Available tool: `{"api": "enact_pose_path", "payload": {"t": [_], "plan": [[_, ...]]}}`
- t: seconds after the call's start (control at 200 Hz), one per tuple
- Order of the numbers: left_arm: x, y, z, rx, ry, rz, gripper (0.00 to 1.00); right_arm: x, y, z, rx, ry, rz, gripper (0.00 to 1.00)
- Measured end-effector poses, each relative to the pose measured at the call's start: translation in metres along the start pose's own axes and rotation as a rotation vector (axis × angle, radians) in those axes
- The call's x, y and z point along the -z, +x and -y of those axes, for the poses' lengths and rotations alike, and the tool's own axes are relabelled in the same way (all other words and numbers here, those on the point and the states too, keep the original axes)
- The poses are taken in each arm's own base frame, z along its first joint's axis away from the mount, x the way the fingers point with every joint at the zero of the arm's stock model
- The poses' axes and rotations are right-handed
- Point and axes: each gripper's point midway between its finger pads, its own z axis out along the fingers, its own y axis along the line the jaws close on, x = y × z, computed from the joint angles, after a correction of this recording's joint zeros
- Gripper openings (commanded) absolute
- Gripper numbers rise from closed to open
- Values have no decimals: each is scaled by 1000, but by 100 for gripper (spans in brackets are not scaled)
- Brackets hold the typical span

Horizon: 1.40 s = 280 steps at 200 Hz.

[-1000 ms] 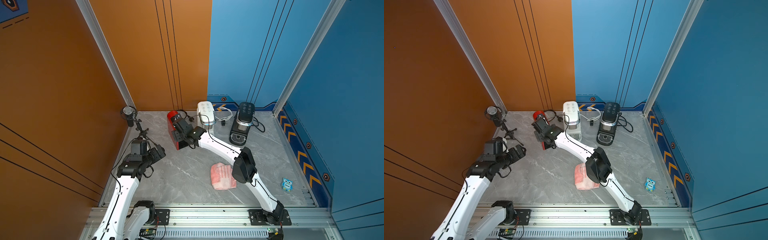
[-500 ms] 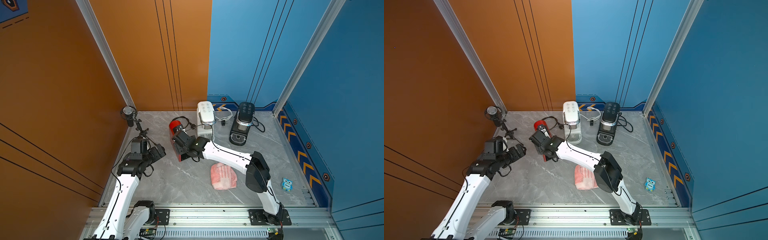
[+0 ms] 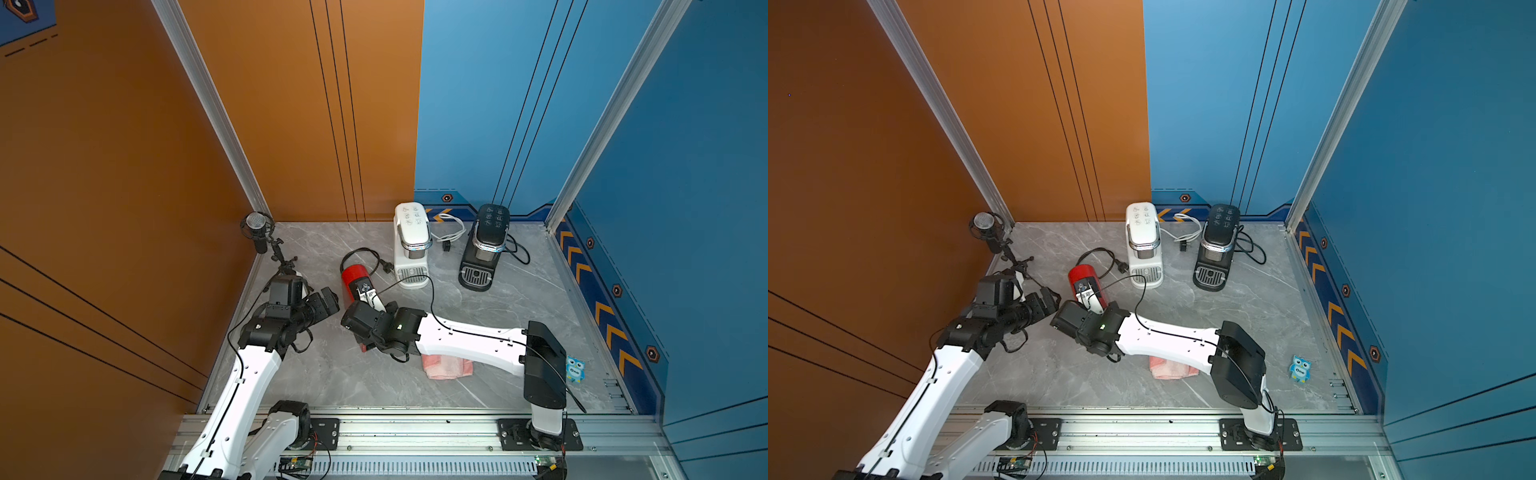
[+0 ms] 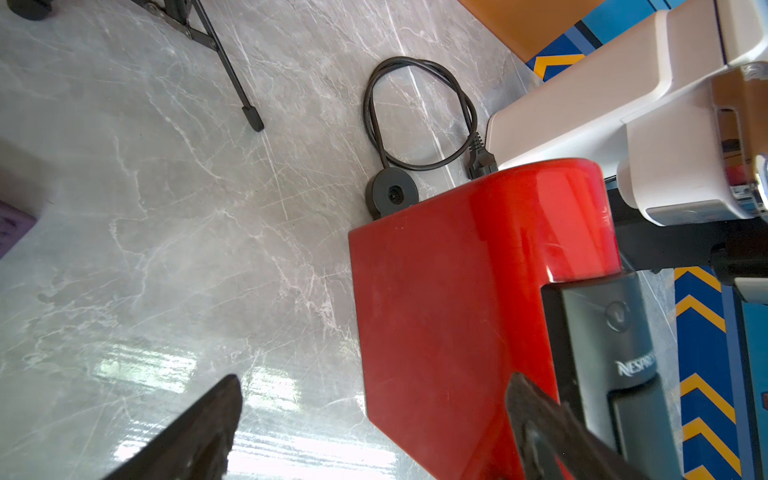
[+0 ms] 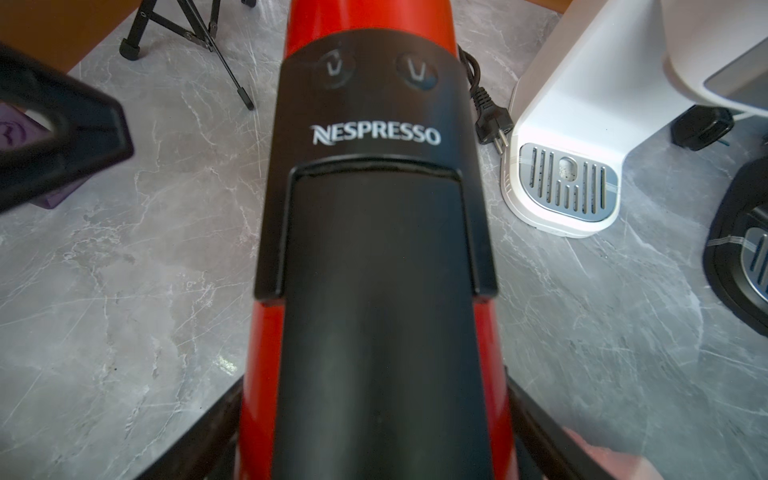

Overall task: Wipe the surface of a coffee machine
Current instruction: Move the coffee machine to the center of the board.

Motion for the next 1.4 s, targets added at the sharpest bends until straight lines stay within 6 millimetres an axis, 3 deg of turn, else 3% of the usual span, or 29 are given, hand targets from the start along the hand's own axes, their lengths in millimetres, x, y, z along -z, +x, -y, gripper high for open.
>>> {"api": "enact_pose_path", "payload": {"t": [0.185, 0.27, 0.475, 0.711, 0.841, 1.061, 1.256, 1.326, 1.401], "plan": [[0, 0, 0, 2, 0, 0, 99, 1, 0, 2, -2, -10, -18, 95], [0, 0, 0, 2, 1, 2, 99, 14, -4, 5, 4, -33, -26, 100], [3, -1, 1, 1, 7, 10, 99, 58, -26, 9, -28, -116, 4, 100], [10, -10, 8, -2, 24, 34, 98, 73, -26, 16, -13, -123, -9, 100], [15, -17, 16, -6, 46, 49, 99, 91, -31, 27, -15, -128, 0, 99], [16, -17, 30, -33, 83, 31, 99, 138, -52, 50, -41, -136, 57, 97], [21, -15, 44, -79, 135, 18, 99, 160, -72, 81, -70, -93, 107, 94], [23, -12, 49, -105, 161, 6, 98, 156, -77, 107, -107, -51, 106, 88], [28, -10, 54, -121, 184, 9, 99, 146, -77, 152, -174, 23, 88, 84]]}}
